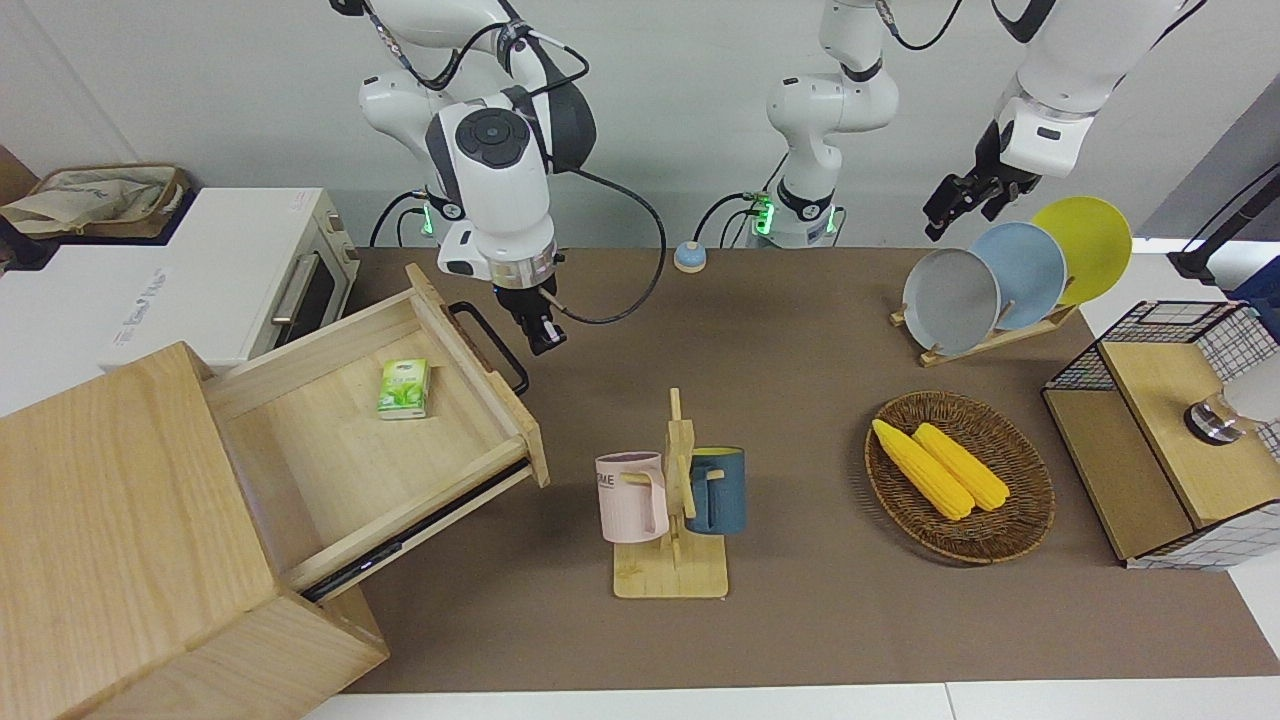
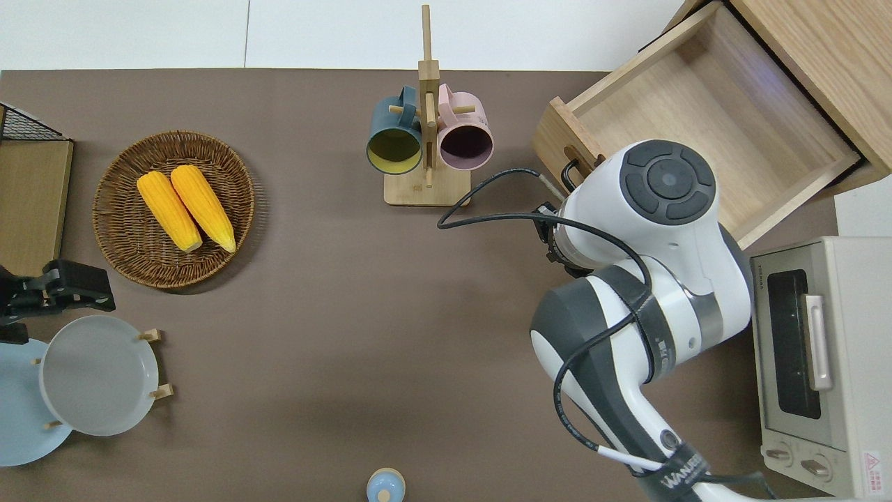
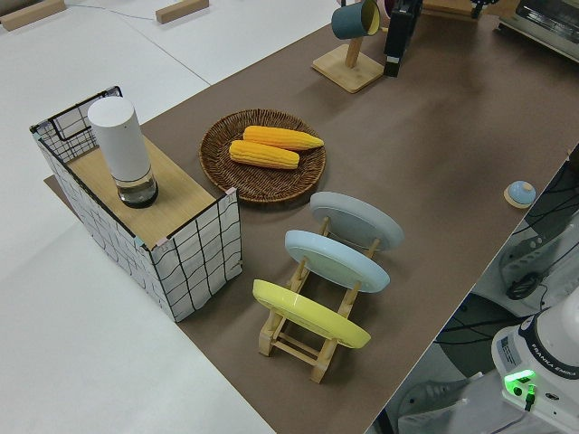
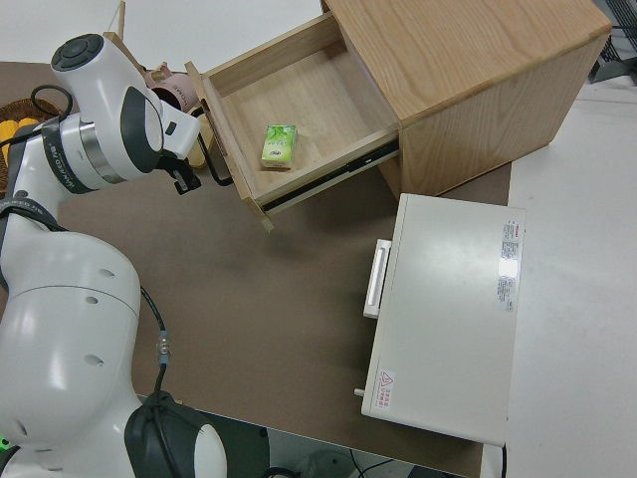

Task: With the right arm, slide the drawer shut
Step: 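Press the right gripper against the drawer front near its black handle, then push the drawer away from the robot with the right gripper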

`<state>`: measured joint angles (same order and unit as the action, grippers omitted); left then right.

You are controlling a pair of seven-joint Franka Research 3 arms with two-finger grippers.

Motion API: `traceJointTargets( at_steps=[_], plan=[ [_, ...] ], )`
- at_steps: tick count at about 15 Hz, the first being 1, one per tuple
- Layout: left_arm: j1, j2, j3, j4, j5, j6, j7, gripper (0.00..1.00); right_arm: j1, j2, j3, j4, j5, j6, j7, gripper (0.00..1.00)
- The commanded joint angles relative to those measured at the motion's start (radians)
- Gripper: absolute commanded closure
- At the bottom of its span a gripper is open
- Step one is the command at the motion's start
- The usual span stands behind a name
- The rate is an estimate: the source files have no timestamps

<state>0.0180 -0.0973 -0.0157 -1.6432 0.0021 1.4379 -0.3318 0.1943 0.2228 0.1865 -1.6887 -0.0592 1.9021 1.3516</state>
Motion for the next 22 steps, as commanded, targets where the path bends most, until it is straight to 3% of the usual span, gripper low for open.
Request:
traceJointTargets(
  at_steps=[1, 10, 17, 22],
  plan=[
    [-0.004, -0.009, 0.005, 0.000, -0.004, -0.002, 0.010, 0.01, 0.004, 0.023, -0.006, 0.010, -0.045, 0.028, 0.024, 1.000],
    [-0.004, -0.009, 0.005, 0.000, -0.004, -0.002, 0.010, 0.01, -0.010, 0.036, -0.016, 0.046, -0.159, 0.022, -0.014, 1.000],
    [-0.004, -0.009, 0.005, 0.000, -0.004, -0.002, 0.010, 0.01, -0.025, 0.036, -0.096, 0.089, -0.148, 0.018, -0.135, 1.000],
    [-0.004, -0.009, 0.005, 0.000, -0.004, -0.002, 0.010, 0.01, -0.047, 0.041, -0.148, 0.098, -0.137, 0.028, -0.228, 1.000]
  ],
)
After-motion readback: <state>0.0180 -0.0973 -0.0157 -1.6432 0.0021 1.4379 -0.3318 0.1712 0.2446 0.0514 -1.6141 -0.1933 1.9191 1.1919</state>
